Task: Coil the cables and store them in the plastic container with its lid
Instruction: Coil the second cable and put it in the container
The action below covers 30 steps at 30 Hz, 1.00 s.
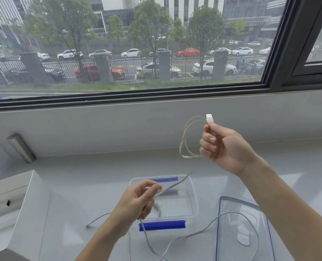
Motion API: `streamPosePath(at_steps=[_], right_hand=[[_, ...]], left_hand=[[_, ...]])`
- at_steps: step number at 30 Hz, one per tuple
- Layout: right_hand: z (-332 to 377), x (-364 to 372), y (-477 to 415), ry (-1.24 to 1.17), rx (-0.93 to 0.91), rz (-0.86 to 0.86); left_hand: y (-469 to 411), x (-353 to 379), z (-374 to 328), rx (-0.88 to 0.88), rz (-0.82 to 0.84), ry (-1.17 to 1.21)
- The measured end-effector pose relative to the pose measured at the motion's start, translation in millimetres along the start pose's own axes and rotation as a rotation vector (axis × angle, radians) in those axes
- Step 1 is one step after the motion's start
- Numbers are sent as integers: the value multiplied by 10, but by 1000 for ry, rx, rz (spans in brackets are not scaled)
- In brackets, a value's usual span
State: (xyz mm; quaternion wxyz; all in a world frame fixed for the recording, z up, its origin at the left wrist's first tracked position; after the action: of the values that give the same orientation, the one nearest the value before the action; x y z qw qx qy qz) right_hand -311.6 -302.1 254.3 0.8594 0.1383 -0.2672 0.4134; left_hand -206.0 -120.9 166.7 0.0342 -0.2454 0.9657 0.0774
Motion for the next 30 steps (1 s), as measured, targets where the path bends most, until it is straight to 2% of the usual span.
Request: streamPosePath(at_steps=[7,13,17,19,25,28,30], right_hand=[[-307,217,38,65,70,100],[-181,139,33,71,58,83],[-82,44,29,71,50,67],[-65,10,31,83,50,61],[-229,66,28,189,49,82],[-362,144,9,193,62,102],[-436,185,-1,201,66,105]], left_hand=[[-171,-85,-433,147,-62,-256],[-186,-472,-316,-46,7,-301],[-120,-799,-212,-77,60,-329],[-85,-919,-141,-123,72,-224],[-96,-874,-157,-280,-80,387],[-135,-648,-328,-272,-103,555],[-159,-515,-469,-202,-129,564]])
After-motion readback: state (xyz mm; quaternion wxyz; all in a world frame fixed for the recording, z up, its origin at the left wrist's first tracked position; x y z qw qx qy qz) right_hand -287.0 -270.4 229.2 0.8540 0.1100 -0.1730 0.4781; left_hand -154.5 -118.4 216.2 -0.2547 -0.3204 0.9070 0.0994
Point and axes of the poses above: each hand's wrist, its own y-axis away from the middle knuckle, its own x-axis out of the palm, z = x × y, the point moved 8 cm from there along -y, towards the middle knuckle, and after that the axes turned 4 degrees about -x, right-handed, at the moved point
